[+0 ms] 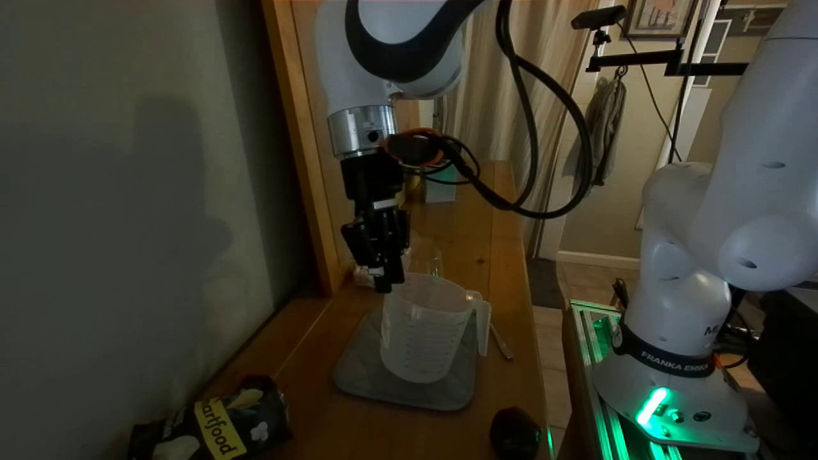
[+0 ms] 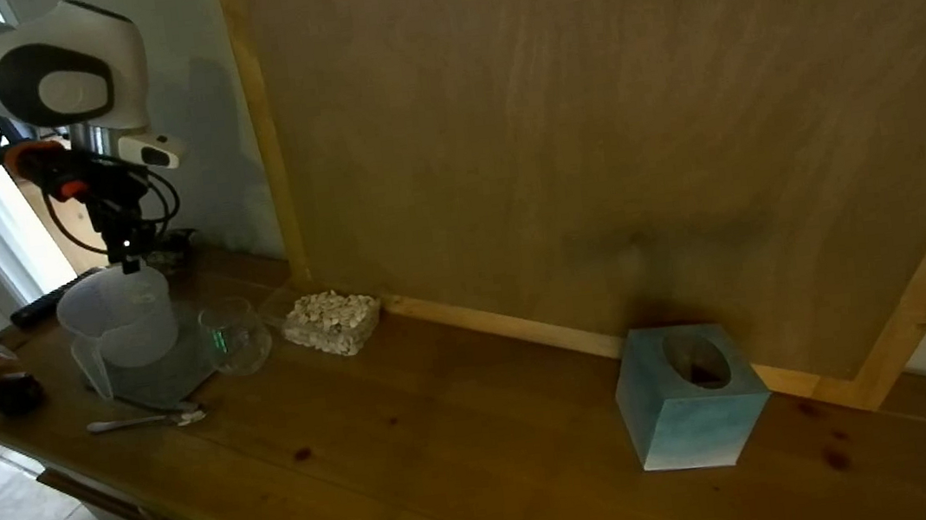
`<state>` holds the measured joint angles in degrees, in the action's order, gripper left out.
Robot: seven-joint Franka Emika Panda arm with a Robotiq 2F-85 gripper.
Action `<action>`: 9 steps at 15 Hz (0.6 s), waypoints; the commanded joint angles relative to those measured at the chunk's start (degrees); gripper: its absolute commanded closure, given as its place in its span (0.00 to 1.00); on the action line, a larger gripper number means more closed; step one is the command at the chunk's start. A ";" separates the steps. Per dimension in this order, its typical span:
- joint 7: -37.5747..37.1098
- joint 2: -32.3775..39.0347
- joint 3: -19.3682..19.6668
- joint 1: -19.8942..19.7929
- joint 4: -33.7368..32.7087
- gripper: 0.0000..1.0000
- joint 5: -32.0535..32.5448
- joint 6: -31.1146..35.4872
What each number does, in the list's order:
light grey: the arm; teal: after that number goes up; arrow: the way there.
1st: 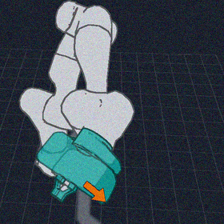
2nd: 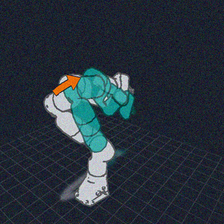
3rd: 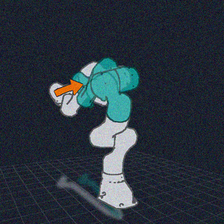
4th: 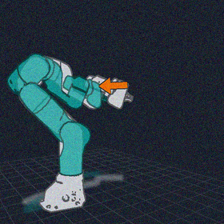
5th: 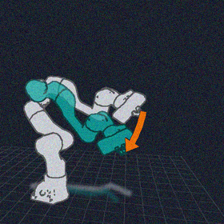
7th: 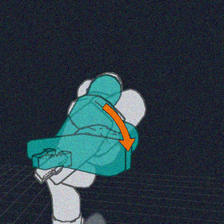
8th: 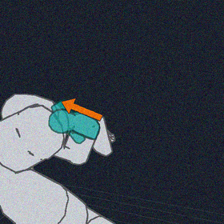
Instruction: Turn the plastic jar over
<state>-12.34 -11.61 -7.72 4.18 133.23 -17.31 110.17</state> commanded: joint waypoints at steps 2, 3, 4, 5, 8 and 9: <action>-0.95 0.22 -0.29 0.99 -2.50 0.23 2.61 -1.80; -1.31 -0.05 -0.41 1.09 -2.58 0.16 3.06 -1.71; -1.42 -0.50 -0.52 1.18 -2.72 0.10 3.34 -1.73; -1.81 -0.91 -0.70 1.20 -2.93 0.02 3.89 -1.75; -2.27 -2.26 -1.28 1.43 -3.62 0.00 6.15 -2.74; -2.86 -2.75 -1.53 1.42 -3.98 0.00 7.35 -3.52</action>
<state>-12.67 -12.56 -8.64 5.19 130.59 -13.67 109.45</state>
